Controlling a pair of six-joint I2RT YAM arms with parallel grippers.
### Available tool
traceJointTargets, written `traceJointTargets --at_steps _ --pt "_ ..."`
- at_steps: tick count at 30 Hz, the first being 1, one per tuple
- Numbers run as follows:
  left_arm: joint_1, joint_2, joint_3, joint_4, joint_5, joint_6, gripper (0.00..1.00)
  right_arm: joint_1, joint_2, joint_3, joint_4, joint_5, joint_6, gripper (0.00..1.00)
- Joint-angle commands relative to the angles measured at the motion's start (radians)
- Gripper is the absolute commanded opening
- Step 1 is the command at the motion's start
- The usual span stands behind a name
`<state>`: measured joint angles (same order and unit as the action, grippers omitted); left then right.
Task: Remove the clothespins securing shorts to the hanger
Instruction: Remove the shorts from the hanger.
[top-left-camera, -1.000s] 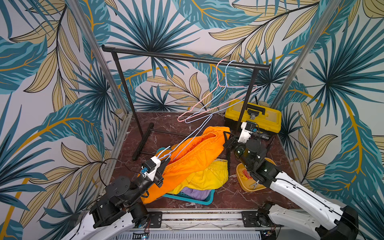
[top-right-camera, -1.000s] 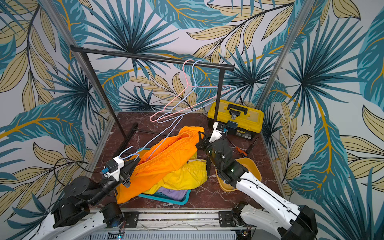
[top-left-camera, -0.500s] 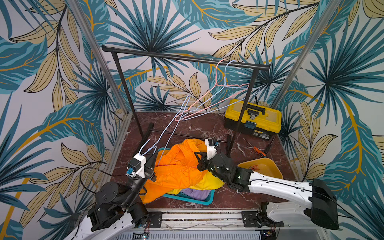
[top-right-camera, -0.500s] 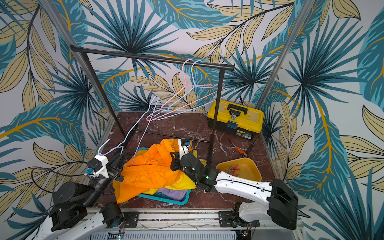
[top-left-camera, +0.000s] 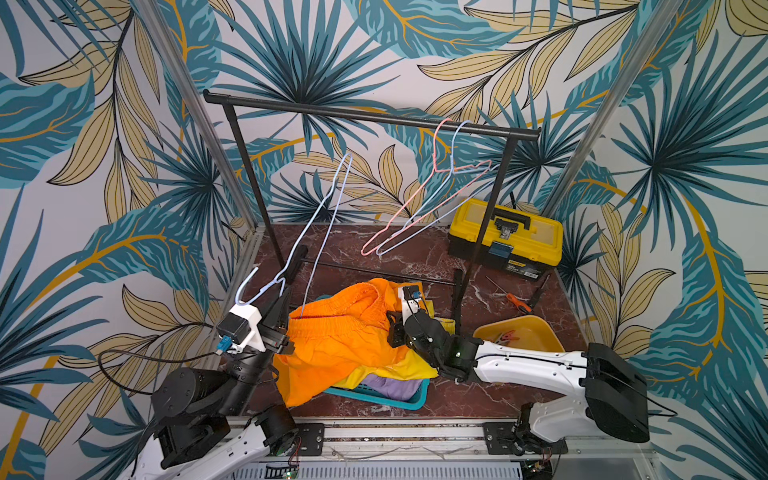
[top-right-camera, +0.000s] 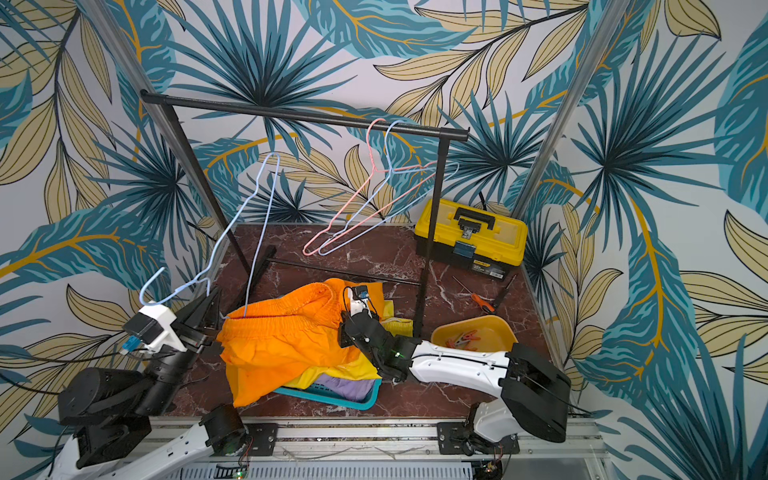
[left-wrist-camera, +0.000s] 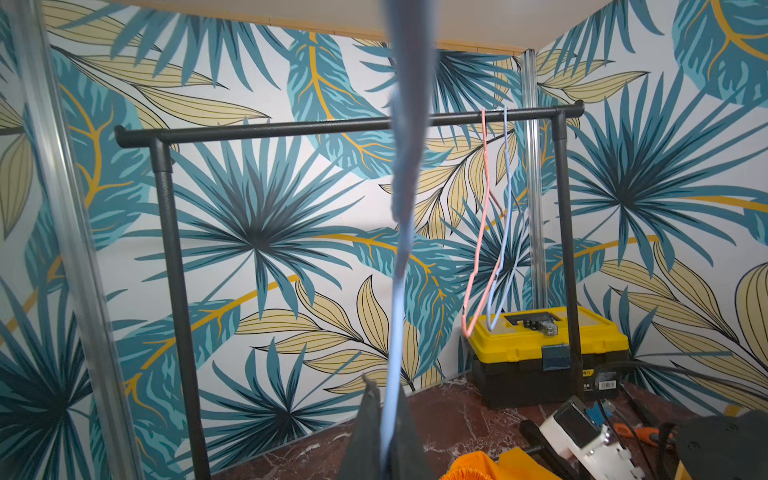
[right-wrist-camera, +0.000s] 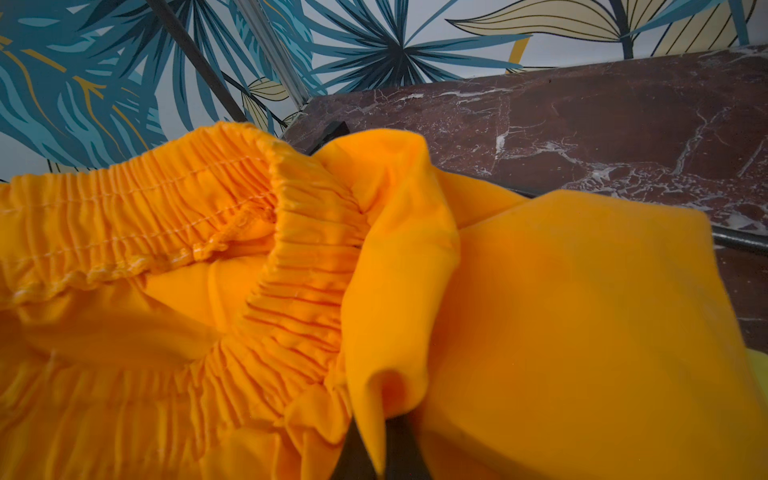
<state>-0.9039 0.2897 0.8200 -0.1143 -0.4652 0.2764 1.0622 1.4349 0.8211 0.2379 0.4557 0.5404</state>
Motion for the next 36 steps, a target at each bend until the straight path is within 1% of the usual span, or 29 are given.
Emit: traceJointTargets --at_steps 1,3,5,9,14,17,19,22,24,27,33,35,36 --pt "0.000 -0.003 0.039 0.062 -0.022 0.046 0.00 0.004 0.016 0.014 -0.018 -0.014 -0.028 0.11" --pt "0.000 0.005 0.027 0.089 -0.018 0.058 0.00 0.004 0.036 0.025 -0.025 -0.043 -0.022 0.10" --pt "-0.001 0.015 0.005 0.122 0.001 0.062 0.00 0.004 0.047 0.017 -0.010 -0.061 -0.012 0.00" --pt "0.000 0.047 -0.041 0.208 0.022 0.061 0.00 0.005 0.027 -0.019 0.033 -0.109 -0.024 0.00" --pt "0.000 0.112 -0.114 0.403 0.071 0.107 0.00 0.028 0.022 -0.007 0.047 -0.210 -0.085 0.00" --pt "0.004 0.183 -0.104 0.462 0.057 0.142 0.00 0.035 0.041 0.024 0.003 -0.217 -0.106 0.00" --pt "0.009 0.220 -0.084 0.472 0.059 0.139 0.00 0.035 0.053 0.032 -0.013 -0.214 -0.113 0.00" --pt "0.020 0.250 -0.057 0.473 0.069 0.135 0.00 0.035 0.052 0.008 0.017 -0.179 -0.112 0.00" --pt "0.026 0.258 -0.044 0.473 0.065 0.135 0.00 0.035 0.051 0.013 -0.001 -0.146 -0.123 0.00" --pt "0.033 0.268 -0.029 0.470 0.053 0.133 0.00 0.035 0.046 0.049 -0.083 -0.103 -0.139 0.12" --pt "0.036 0.293 -0.003 0.466 0.026 0.147 0.00 0.019 0.008 0.091 -0.168 -0.071 -0.196 0.57" --pt "0.038 0.291 0.004 0.466 0.017 0.147 0.00 0.013 -0.016 0.099 -0.186 -0.062 -0.204 0.66" --pt "0.039 0.291 0.009 0.463 0.009 0.146 0.00 0.007 -0.030 0.098 -0.190 -0.063 -0.210 0.68"
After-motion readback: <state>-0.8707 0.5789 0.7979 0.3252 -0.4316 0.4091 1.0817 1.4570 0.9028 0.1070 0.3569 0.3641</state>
